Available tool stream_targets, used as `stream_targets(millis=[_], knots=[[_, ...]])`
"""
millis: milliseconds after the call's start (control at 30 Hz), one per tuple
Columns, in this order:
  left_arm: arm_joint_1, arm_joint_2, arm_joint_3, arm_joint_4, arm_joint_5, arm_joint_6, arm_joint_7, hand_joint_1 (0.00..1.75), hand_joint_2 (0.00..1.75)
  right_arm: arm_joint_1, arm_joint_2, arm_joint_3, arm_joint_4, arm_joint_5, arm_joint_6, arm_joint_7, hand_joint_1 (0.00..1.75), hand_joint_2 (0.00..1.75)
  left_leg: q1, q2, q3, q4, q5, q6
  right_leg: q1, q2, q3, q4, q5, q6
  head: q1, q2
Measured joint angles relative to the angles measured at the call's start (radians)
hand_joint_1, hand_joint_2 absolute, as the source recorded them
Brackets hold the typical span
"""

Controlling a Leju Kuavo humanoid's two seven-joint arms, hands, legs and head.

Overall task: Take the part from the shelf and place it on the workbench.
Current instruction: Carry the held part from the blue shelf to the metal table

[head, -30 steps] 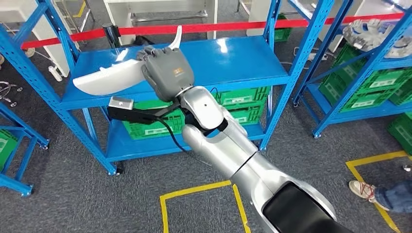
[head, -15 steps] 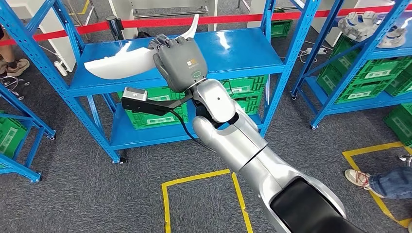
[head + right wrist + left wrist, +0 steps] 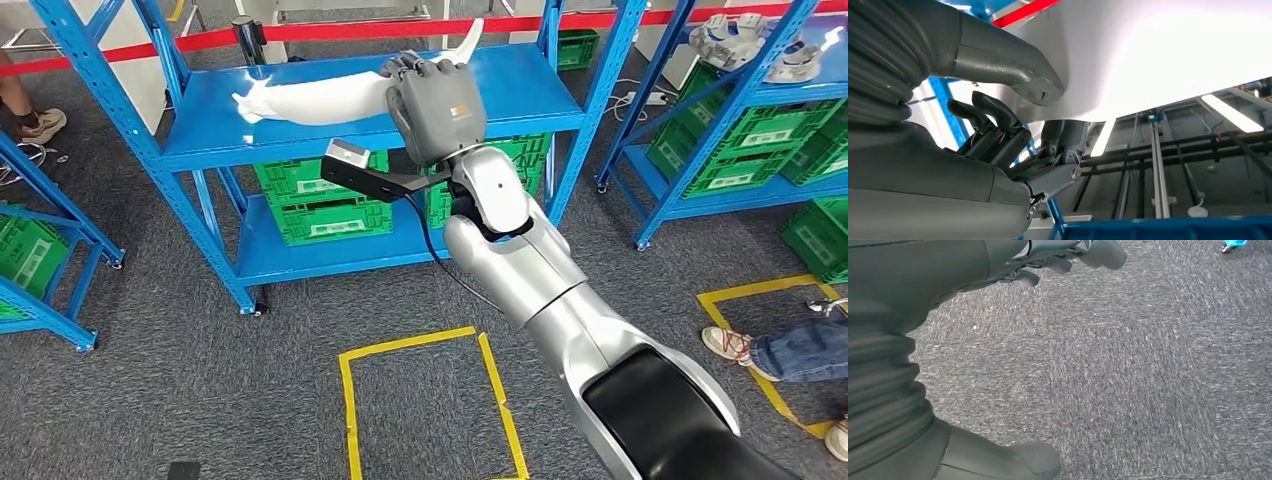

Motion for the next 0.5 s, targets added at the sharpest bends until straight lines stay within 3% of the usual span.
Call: stream_targets(millis=[100, 167, 200, 300, 333, 433, 500], knots=[[-0.005, -0.003, -0.001, 0.0, 0.009, -0.004, -0.001, 0.0, 1.75, 0.003, -0.017, -0.009, 0.01, -0.001, -0.005, 0.003, 1.75, 1.75, 0.001, 0.002, -0.024, 0.0, 0.024, 0.012, -0.006, 0.004, -0.068, 0.175, -0.114, 0.016, 0.008, 0.0], [-0.007, -0.004, -0.001, 0.0, 0.012, -0.006, 0.001, 0.0, 1.75, 0.009, -0.023, -0.018, 0.015, -0.004, -0.005, 0.004, 1.75, 1.75, 0.0, 0.001, -0.039, 0.001, 0.035, 0.011, -0.008, 0.004, -0.084, 0.255, -0.148, 0.018, 0.009, 0.0], [-0.008, -0.004, -0.001, 0.0, 0.013, -0.006, 0.003, 0.0, 1.75, 0.011, -0.026, -0.022, 0.018, -0.006, -0.004, 0.004, 1.75, 1.75, 0.0, 0.001, -0.043, 0.001, 0.039, 0.009, -0.008, 0.005, -0.064, 0.239, -0.139, 0.016, 0.01, 0.0], [-0.009, -0.007, -0.001, 0.0, 0.016, -0.006, 0.007, 0.0, 1.75, 0.005, -0.03, -0.034, 0.021, -0.012, 0.001, 0.007, 1.75, 1.75, -0.002, 0.0, -0.048, 0.002, 0.046, 0.0, -0.005, 0.006, 0.064, 0.043, -0.074, 0.001, 0.011, 0.0], [-0.01, -0.008, -0.001, 0.0, 0.017, -0.006, 0.008, 0.0, 1.75, 0.001, -0.031, -0.037, 0.021, -0.013, 0.002, 0.008, 1.75, 1.75, -0.003, 0.001, -0.05, 0.002, 0.048, -0.004, -0.003, 0.007, 0.09, -0.005, -0.064, -0.004, 0.011, 0.0], [-0.01, -0.01, -0.001, 0.001, 0.022, -0.006, 0.012, 0.0, 1.75, -0.004, -0.036, -0.049, 0.024, -0.016, 0.008, 0.013, 1.75, 1.75, -0.004, 0.003, -0.053, -0.003, 0.055, -0.02, 0.002, 0.009, 0.1, -0.035, -0.058, -0.017, 0.011, 0.0], [-0.008, -0.013, -0.001, 0.001, 0.024, -0.006, 0.018, 0.0, 1.75, -0.008, -0.041, -0.055, 0.027, -0.019, 0.014, 0.017, 1.75, 1.75, -0.004, 0.003, -0.063, 0.012, 0.041, -0.029, -0.003, 0.01, 0.1, -0.045, -0.048, -0.03, 0.009, 0.0]])
